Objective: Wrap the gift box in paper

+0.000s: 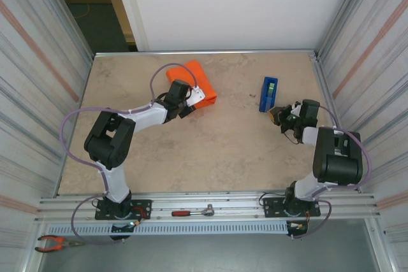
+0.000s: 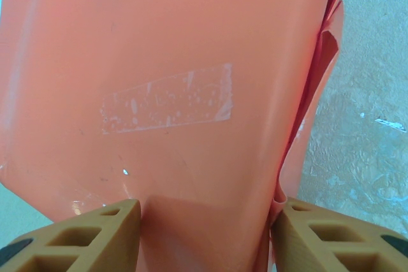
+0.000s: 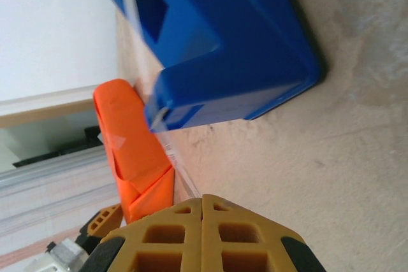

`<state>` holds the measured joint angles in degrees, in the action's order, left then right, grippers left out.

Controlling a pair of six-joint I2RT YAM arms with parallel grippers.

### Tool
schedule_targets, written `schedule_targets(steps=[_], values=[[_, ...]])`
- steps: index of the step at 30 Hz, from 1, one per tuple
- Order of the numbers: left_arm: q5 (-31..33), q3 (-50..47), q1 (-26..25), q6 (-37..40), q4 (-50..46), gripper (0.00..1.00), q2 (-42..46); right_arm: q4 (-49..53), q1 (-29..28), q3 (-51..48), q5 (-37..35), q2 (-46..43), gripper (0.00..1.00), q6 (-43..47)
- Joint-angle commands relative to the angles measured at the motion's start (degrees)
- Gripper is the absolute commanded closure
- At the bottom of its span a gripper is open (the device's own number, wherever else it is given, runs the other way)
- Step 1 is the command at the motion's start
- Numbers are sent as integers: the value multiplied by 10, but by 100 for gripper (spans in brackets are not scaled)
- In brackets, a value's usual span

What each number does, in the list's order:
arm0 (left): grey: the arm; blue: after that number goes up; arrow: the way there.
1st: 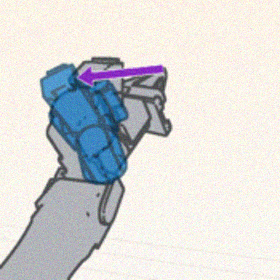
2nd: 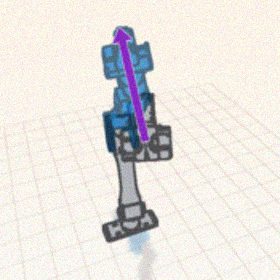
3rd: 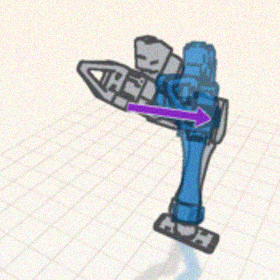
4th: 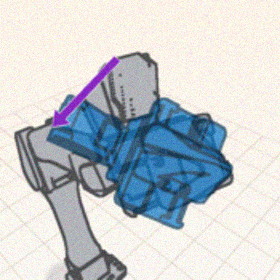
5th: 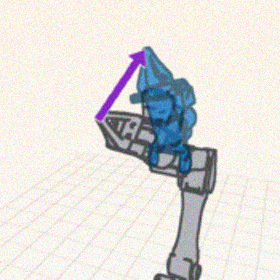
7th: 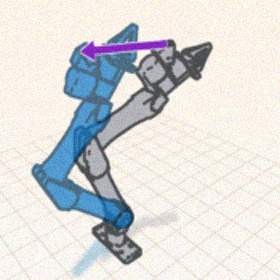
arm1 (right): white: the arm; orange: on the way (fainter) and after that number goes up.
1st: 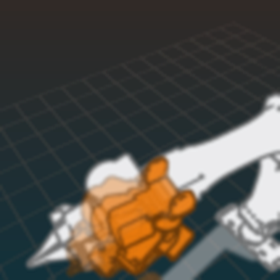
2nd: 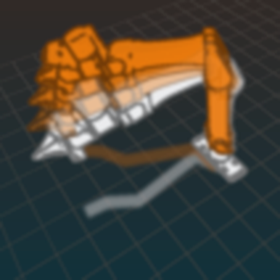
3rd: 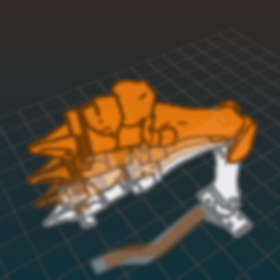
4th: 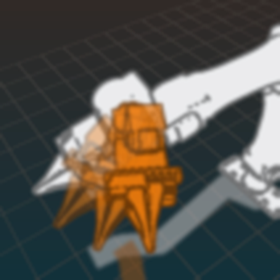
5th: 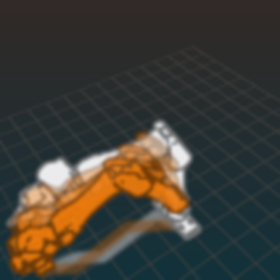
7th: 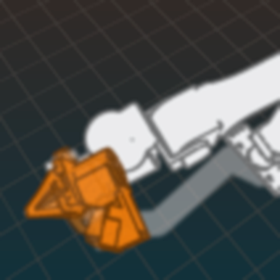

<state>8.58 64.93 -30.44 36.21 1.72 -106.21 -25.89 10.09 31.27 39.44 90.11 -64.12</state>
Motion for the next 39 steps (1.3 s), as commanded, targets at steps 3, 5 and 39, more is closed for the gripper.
schedule_targets(steps=[3, 5, 39], values=[[-13, -3, 5, -11, -53, 47, -31, -59, -3, -17, 0, 52, 100, -49], [-13, -4, 5, -10, -53, 47, -32, -85, 0, -22, -1, 69, 100, -62], [-8, -7, 1, -11, -51, 47, -31, -292, -80, -20, 25, 173, 100, -190]])
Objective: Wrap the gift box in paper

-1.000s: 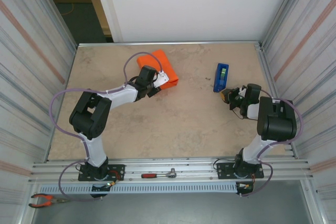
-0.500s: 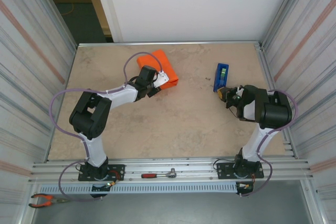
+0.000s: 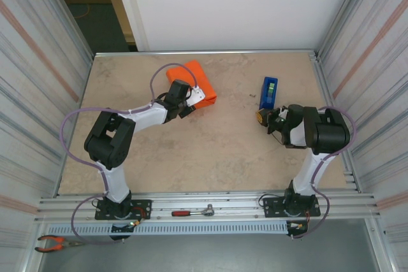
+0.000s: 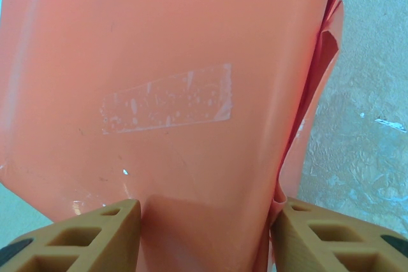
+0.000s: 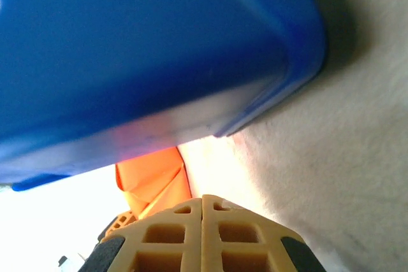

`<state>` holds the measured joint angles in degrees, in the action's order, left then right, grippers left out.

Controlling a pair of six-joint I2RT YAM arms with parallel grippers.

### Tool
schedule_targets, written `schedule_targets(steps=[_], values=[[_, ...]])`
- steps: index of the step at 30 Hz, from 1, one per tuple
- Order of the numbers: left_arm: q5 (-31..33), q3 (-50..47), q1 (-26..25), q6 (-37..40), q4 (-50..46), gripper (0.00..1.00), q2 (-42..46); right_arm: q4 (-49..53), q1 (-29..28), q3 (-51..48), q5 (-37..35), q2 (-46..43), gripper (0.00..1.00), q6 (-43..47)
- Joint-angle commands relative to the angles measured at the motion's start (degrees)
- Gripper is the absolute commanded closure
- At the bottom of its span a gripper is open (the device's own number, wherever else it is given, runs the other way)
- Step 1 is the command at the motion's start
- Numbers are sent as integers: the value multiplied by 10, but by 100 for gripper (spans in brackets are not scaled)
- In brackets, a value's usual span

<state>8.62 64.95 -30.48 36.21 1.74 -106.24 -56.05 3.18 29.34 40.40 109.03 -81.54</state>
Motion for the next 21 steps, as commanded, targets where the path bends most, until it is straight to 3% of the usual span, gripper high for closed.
schedule_targets(steps=[1, 10, 21], values=[[-8, -7, 2, -11, -52, 47, -30, 14, -15, 2, 19, -25, 100, -14], [-9, -5, 2, -11, -54, 47, -31, 80, -85, 59, 42, -79, 100, 43], [-9, -4, 2, -11, -55, 47, -32, 52, -192, 139, 61, -17, 100, 88]])
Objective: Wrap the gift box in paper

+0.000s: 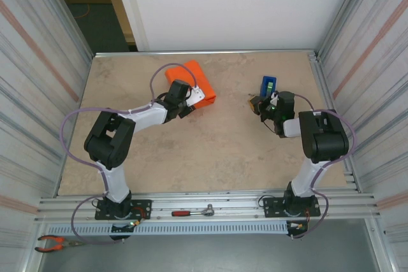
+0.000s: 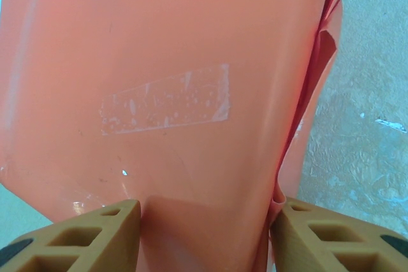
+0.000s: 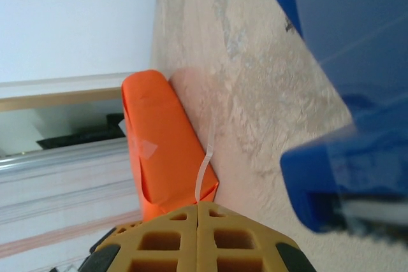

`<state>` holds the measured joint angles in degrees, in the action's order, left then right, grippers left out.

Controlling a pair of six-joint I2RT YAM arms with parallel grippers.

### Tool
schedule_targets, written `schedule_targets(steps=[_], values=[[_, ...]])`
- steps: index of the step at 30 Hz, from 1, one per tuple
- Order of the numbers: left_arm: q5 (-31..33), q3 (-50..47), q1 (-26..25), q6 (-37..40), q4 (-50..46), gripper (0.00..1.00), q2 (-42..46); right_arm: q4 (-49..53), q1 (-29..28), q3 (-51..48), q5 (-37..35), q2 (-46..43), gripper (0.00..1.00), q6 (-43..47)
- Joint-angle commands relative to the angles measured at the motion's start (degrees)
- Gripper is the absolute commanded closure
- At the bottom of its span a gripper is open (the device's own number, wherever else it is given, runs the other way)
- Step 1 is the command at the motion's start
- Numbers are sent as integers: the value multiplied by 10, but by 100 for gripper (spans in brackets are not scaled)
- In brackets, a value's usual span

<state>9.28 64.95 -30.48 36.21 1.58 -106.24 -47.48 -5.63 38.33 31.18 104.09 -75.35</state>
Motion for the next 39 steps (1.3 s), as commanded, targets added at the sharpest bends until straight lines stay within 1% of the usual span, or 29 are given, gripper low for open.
schedule_targets(steps=[1, 5, 9, 15, 19, 22, 24, 29, 33, 39], values=[[-16, -4, 2, -11, -54, 47, -32, -40, -114, 57, 154, 40, 100, 27], [-15, -4, 2, -11, -54, 47, -33, -43, -146, 78, 148, 61, 100, 32], [-15, -5, 2, -11, -52, 47, -31, -47, -156, 74, 136, 64, 100, 32], [-15, -6, 2, -11, -50, 47, -30, -59, -124, 10, 109, 23, 100, 26], [-15, -7, 2, -11, -50, 47, -30, -56, -89, -44, 94, -35, 100, 27], [-15, -6, 2, -11, -51, 47, -29, -16, -67, -68, 93, -85, 100, 44], [-15, -7, 2, -11, -51, 47, -29, 27, -60, -71, 95, -121, 100, 68], [-15, -5, 2, -10, -52, 47, -32, 158, -64, -32, 91, -177, 100, 156], [-15, -4, 2, -10, -53, 47, -32, 178, -78, 10, 104, -161, 100, 181], [-15, -4, 2, -11, -53, 48, -33, 134, -124, 67, 125, -80, 100, 182]])
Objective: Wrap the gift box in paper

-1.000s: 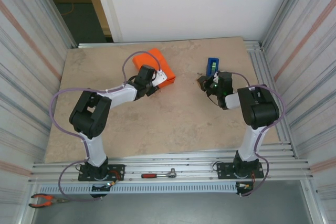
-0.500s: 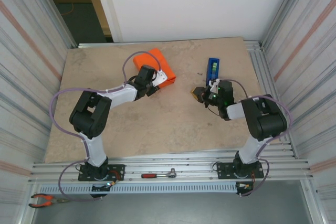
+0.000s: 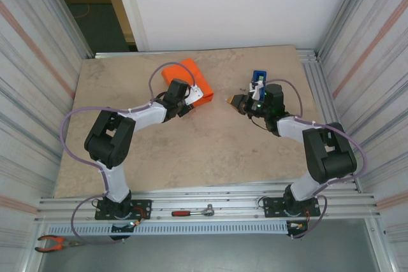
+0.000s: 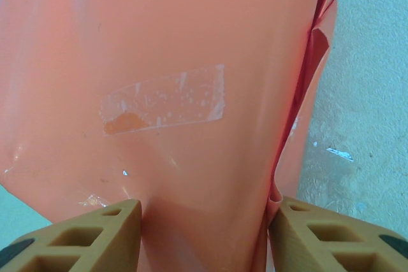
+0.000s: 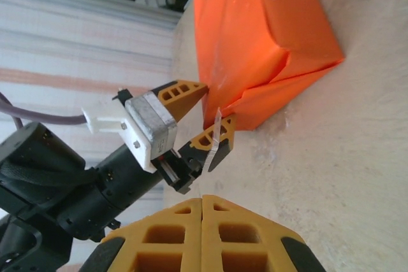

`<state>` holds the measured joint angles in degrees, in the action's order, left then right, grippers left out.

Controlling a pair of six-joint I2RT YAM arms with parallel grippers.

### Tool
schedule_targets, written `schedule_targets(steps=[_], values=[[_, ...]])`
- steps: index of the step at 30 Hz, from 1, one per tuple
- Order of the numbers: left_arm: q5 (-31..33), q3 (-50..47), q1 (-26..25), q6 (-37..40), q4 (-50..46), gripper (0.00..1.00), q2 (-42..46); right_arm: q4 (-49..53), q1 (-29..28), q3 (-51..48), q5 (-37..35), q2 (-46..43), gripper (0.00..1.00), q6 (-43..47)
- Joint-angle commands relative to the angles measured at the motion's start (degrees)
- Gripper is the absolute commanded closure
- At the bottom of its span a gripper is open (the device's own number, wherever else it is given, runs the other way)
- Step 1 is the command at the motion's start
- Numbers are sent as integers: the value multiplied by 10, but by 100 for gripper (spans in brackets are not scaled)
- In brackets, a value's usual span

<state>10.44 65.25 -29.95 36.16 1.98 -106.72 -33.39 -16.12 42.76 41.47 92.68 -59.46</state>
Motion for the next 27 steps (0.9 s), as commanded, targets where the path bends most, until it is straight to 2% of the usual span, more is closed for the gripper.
schedule_targets(steps=[1, 11, 27], values=[[-27, -7, -3, -10, -57, 48, -27, -17, -27, 33, 26, 50, 100, 22], [-28, -8, -3, -10, -57, 48, -26, -115, -80, 90, 24, 174, 100, 23], [-27, -3, -3, -10, -61, 49, -31, -293, -105, 98, -17, 258, 100, -5]])
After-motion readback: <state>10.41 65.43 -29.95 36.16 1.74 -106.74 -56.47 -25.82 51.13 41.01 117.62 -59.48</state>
